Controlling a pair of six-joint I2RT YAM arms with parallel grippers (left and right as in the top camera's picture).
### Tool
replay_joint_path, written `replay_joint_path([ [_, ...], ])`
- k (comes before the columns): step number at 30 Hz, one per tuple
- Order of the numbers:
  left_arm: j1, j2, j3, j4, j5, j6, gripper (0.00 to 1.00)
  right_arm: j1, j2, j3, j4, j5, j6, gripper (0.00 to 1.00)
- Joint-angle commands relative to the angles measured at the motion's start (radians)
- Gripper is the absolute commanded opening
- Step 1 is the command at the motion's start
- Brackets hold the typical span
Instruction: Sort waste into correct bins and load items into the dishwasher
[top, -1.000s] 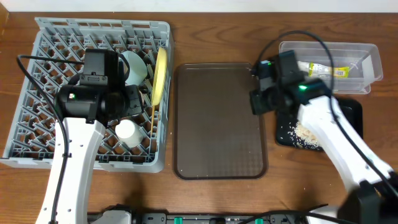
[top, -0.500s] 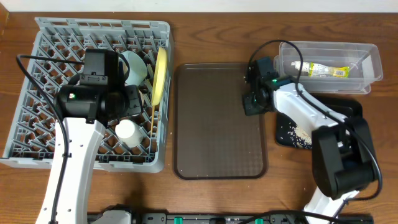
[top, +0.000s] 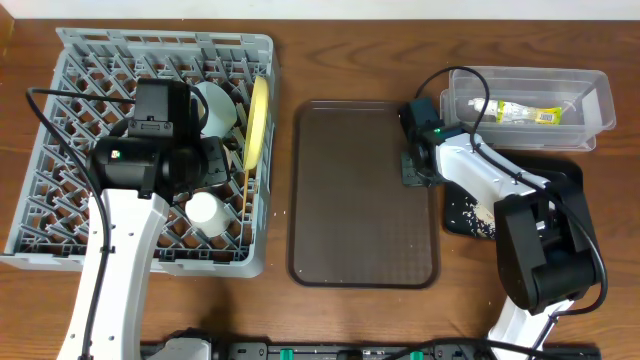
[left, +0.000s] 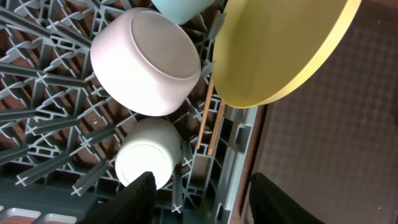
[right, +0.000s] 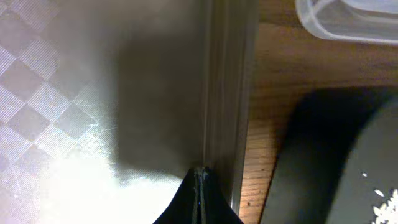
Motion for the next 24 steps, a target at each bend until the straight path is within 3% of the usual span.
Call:
replay_joint_path([
  [1,0.005,0.004,-0.007,-0.003,-0.012,0.002,0.5,0.003,0.01,-0.002,-0.006,0.058,0.032,0.01],
  [5,0.005,0.004,-0.007,0.001,-0.012,0.002,0.51,0.003,0.0,0.005,-0.008,0.039,0.029,0.02],
  [8,0.005,0.004,-0.007,0.011,-0.012,0.002,0.57,0.003,-0.036,0.035,-0.041,0.009,0.018,0.09],
  [16,0.003,0.005,-0.007,0.099,-0.011,0.022,0.66,-0.042,-0.282,0.101,-0.1,-0.089,-0.057,0.59],
  [24,-0.011,0.05,-0.007,0.103,-0.008,0.077,0.7,-0.259,-0.398,0.1,-0.144,-0.314,-0.158,0.82],
])
